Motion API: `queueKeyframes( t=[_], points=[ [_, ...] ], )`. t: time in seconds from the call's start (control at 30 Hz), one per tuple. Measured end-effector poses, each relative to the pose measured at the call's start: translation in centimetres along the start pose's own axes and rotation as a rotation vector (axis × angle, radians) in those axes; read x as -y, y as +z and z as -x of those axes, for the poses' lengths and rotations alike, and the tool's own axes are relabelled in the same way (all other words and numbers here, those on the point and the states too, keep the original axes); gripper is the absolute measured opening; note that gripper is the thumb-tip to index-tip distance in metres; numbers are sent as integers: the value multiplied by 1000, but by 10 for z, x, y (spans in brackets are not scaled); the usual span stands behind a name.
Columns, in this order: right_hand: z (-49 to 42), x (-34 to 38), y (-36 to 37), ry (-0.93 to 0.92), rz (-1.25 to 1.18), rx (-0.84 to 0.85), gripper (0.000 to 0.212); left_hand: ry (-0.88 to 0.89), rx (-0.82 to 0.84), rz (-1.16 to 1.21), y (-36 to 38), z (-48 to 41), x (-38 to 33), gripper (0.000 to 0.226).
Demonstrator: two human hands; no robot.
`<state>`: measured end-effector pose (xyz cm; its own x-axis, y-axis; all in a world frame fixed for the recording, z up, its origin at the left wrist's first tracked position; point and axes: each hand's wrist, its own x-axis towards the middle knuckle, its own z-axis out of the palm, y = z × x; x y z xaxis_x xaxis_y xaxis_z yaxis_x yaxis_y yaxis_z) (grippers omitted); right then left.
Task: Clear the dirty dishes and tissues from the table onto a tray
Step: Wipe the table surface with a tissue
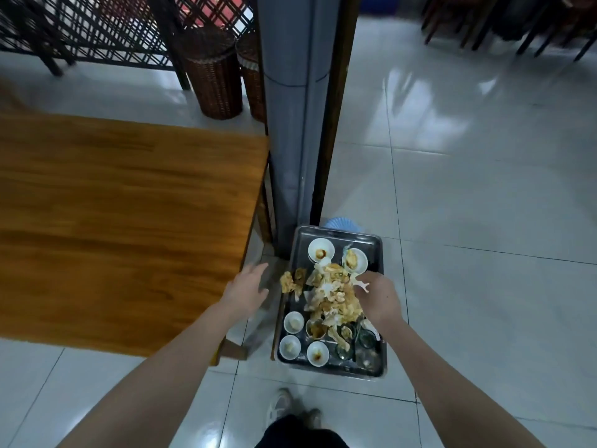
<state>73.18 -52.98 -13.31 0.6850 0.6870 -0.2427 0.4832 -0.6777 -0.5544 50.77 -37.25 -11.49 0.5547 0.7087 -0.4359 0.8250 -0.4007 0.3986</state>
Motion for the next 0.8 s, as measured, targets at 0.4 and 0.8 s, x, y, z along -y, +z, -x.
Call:
queueKeyframes(
  t=[0.4, 0.8],
  points=[
    [-38, -42, -59, -92, -65, -16, 18, -30, -39, 10, 19, -20, -65, 60],
    [-91, -123, -169, -421, 66, 190, 29, -247, -233, 118, 101, 4, -176, 57]
  ],
)
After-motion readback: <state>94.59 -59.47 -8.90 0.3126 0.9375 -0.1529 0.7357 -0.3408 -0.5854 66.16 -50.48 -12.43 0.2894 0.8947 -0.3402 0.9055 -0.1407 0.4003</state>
